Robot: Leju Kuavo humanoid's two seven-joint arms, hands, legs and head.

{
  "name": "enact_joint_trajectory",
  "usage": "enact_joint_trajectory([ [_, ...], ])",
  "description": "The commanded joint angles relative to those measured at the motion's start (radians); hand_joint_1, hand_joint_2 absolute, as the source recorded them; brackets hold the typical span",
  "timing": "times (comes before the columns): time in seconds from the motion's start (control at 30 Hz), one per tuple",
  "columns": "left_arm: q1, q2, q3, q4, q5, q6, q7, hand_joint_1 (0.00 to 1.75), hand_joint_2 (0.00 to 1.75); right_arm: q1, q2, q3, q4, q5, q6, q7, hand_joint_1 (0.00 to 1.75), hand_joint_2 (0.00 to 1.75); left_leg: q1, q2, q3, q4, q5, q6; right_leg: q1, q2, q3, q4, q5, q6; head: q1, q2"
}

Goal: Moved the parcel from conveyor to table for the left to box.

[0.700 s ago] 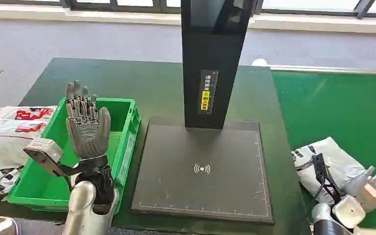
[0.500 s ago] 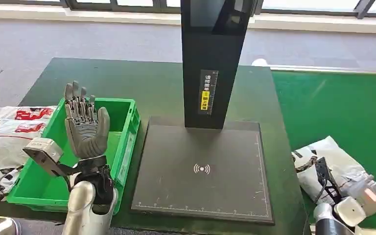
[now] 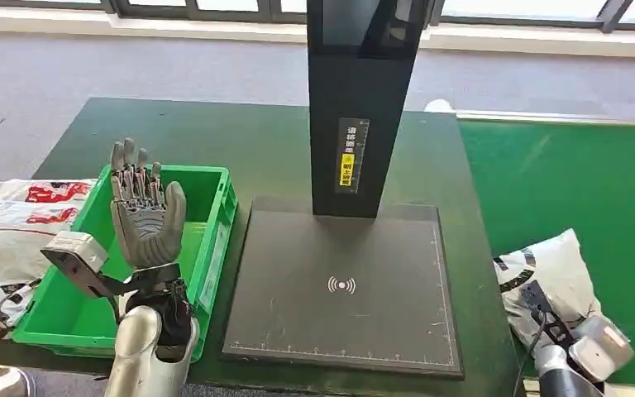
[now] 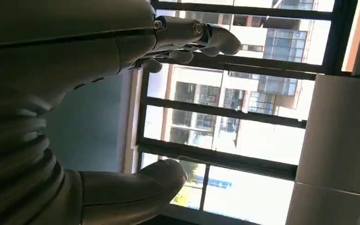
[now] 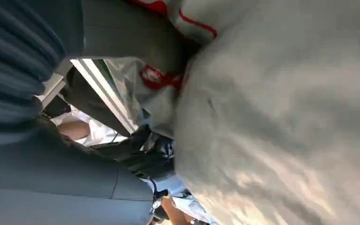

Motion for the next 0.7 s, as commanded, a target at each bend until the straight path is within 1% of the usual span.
enact_joint_trajectory([
  [0.03,0.024,-0.024,0.011,0.042,0.001,0.002,0.004,0.0,1.75,-0.028,0.003,-0.067,0.087,-0.004,0.005,0.0,1.75,1.75,0.0,0.001,0.004,-0.004,0.0,0.0,0.0,0.0,0.004,-0.004,0.001,-0.001,0.0,0.0],
  [0.07,0.024,-0.024,0.011,0.042,0.001,0.002,0.004,0.0,1.75,-0.028,0.003,-0.067,0.087,-0.004,0.005,0.0,1.75,1.75,0.0,0.001,0.002,-0.001,0.0,0.0,0.0,0.0,0.003,-0.002,0.0,-0.001,0.0,0.0],
  [0.1,0.027,-0.023,0.01,0.037,0.001,0.002,0.004,0.0,1.75,-0.025,0.004,-0.065,0.078,-0.004,0.002,0.005,1.75,1.75,0.0,0.002,0.005,-0.005,0.0,0.0,0.0,0.0,0.006,-0.006,0.001,-0.002,0.0,0.0],
  [0.17,0.029,-0.022,0.008,0.033,0.0,0.006,0.004,0.0,1.75,-0.015,0.008,-0.06,0.053,-0.014,0.003,0.005,1.75,1.75,0.0,0.001,0.003,-0.002,0.0,0.0,0.0,0.0,0.003,-0.002,0.0,-0.001,0.0,0.0],
  [0.27,0.033,-0.021,0.007,0.028,0.0,0.011,0.005,0.0,1.75,0.005,0.022,-0.045,0.005,-0.026,-0.004,0.0,1.75,1.75,0.0,0.0,0.003,-0.002,0.0,0.0,0.0,-0.001,0.004,-0.003,0.0,-0.001,0.0,0.0],
  [0.37,0.039,-0.019,0.009,0.02,-0.001,0.017,0.004,0.0,1.75,0.017,0.053,-0.028,-0.074,-0.051,-0.091,-0.03,1.75,1.75,0.0,0.001,0.003,-0.003,0.0,0.0,0.0,0.0,0.004,-0.004,0.001,-0.001,0.0,0.0],
  [0.43,0.049,-0.019,0.012,0.008,-0.002,0.024,0.004,0.0,1.75,0.032,0.085,-0.01,-0.173,-0.078,-0.192,-0.056,1.75,1.75,-0.001,0.001,0.002,-0.002,0.0,0.0,0.0,0.001,0.003,-0.002,0.0,-0.001,0.0,0.0],
  [0.47,0.053,-0.015,0.01,0.005,-0.002,0.027,0.004,0.0,1.75,0.056,0.111,0.015,-0.267,-0.089,-0.241,-0.073,1.75,1.75,-0.001,0.001,0.002,-0.002,0.0,0.0,0.0,0.001,0.003,-0.002,0.0,-0.001,0.0,0.0],
  [0.53,0.055,-0.013,0.01,0.005,-0.002,0.03,0.004,0.0,1.75,0.086,0.137,0.046,-0.378,-0.089,-0.287,-0.09,1.75,1.75,-0.001,0.002,0.001,-0.002,0.0,0.0,-0.001,0.002,0.001,-0.001,0.0,-0.001,0.0,0.0],
  [0.57,0.056,-0.012,0.011,0.006,-0.002,0.032,0.004,0.0,1.75,0.109,0.156,0.074,-0.459,-0.094,-0.368,-0.13,1.75,1.75,-0.002,0.003,0.003,-0.003,0.0,0.0,-0.001,0.002,0.002,-0.002,0.0,-0.002,0.0,0.0],
  [0.6,0.055,-0.011,0.01,0.009,-0.002,0.031,0.003,0.0,1.75,0.135,0.182,0.101,-0.56,-0.098,-0.405,-0.155,1.75,1.75,-0.001,0.004,0.003,-0.003,-0.001,-0.001,-0.001,0.003,0.002,-0.002,0.001,-0.002,0.0,0.0],
  [0.7,0.047,-0.011,0.009,0.024,-0.001,0.03,-0.001,0.0,1.75,0.172,0.23,0.169,-0.725,-0.118,-0.472,-0.216,1.75,1.75,-0.002,0.002,0.001,-0.002,0.0,0.0,-0.001,0.001,0.0,0.0,0.0,-0.001,0.0,0.0],
])
